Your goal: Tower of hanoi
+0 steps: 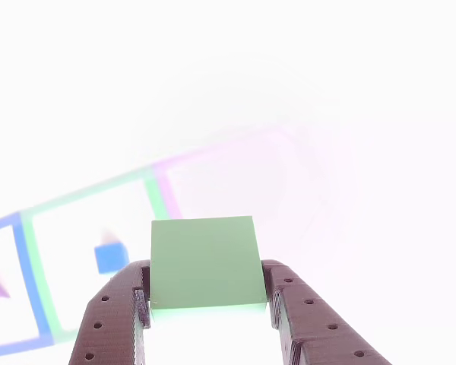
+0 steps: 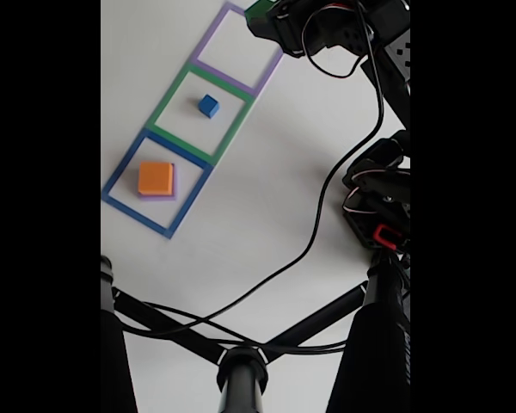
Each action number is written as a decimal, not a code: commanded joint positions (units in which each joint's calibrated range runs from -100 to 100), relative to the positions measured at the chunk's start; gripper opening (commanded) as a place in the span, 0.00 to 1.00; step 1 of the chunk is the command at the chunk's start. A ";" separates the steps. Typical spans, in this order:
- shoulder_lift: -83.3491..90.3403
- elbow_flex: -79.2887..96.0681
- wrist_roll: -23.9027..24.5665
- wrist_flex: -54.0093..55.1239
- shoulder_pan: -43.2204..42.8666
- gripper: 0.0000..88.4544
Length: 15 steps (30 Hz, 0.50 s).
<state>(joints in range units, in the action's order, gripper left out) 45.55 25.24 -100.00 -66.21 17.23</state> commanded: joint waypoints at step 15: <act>0.19 -17.15 0.00 -15.00 -18.96 0.06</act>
<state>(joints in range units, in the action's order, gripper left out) 45.97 10.10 -100.00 -83.15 3.32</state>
